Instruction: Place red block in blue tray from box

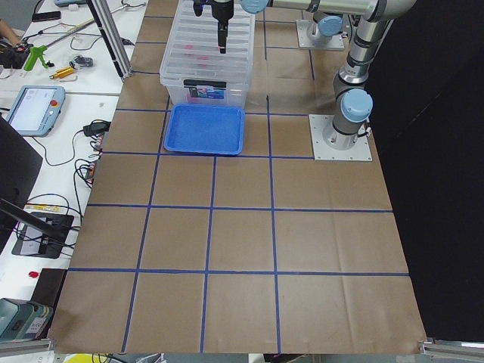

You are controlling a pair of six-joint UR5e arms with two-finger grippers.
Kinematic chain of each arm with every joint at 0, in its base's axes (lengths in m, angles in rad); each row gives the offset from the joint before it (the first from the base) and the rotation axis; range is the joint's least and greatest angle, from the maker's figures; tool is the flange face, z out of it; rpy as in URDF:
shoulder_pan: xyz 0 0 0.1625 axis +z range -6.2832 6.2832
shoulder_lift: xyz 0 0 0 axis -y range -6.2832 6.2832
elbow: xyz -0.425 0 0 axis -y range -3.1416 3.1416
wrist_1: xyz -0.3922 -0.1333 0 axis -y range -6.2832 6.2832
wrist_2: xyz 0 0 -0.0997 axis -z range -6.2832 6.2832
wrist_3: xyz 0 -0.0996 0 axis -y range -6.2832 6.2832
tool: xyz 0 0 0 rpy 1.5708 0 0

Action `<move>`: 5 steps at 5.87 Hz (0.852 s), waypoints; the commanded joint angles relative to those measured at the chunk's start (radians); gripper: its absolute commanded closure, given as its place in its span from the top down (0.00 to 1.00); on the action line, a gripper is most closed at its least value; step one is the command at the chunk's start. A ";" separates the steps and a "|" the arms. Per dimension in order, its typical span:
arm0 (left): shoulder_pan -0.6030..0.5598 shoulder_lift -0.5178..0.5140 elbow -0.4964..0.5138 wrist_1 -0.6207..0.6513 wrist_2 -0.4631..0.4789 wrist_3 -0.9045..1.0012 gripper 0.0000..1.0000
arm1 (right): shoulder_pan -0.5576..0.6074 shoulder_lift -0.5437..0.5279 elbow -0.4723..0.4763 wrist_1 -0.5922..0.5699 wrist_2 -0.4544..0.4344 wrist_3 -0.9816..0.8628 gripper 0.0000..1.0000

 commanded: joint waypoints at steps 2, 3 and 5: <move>-0.001 -0.002 -0.001 0.000 0.001 0.000 0.98 | -0.154 0.075 0.060 -0.115 0.006 -0.216 1.00; -0.001 -0.002 -0.001 0.000 0.001 0.000 0.98 | -0.156 0.090 0.098 -0.196 0.003 -0.218 1.00; -0.001 -0.006 -0.001 0.000 0.001 0.002 0.98 | -0.161 0.095 0.186 -0.249 0.002 -0.226 1.00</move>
